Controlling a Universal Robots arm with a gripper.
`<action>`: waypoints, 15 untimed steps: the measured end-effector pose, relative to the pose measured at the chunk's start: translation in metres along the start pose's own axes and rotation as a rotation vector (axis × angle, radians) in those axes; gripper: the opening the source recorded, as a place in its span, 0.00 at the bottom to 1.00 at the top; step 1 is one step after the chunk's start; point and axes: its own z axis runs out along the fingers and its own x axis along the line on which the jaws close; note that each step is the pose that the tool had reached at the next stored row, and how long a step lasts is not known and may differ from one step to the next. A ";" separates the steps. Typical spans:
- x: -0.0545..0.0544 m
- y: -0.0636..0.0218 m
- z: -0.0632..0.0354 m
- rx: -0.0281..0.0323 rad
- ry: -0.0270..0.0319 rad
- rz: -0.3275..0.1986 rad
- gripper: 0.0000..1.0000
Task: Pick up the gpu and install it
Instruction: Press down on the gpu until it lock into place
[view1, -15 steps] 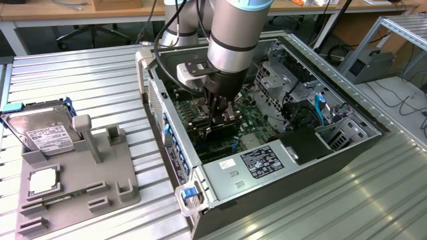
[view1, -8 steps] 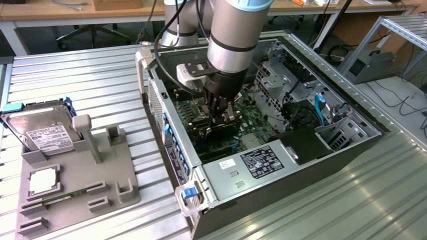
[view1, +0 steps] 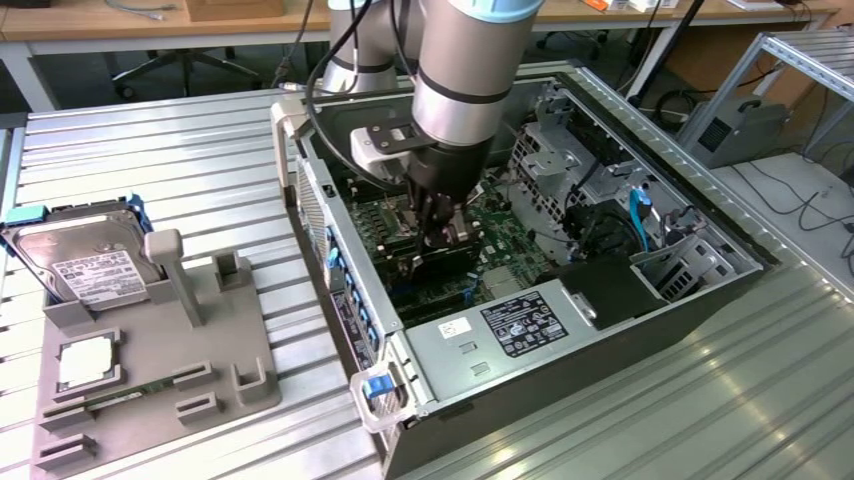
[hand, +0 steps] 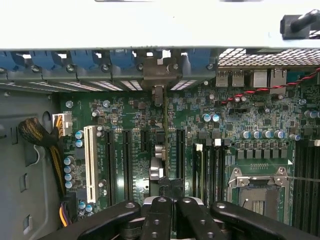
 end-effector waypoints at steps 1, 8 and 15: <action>0.000 0.0004 0.0001 0.0000 -0.0001 0.000 0.11; 0.000 0.0011 0.0007 0.0001 0.0000 0.000 0.11; 0.000 0.0012 0.0008 0.0001 -0.0003 0.000 0.11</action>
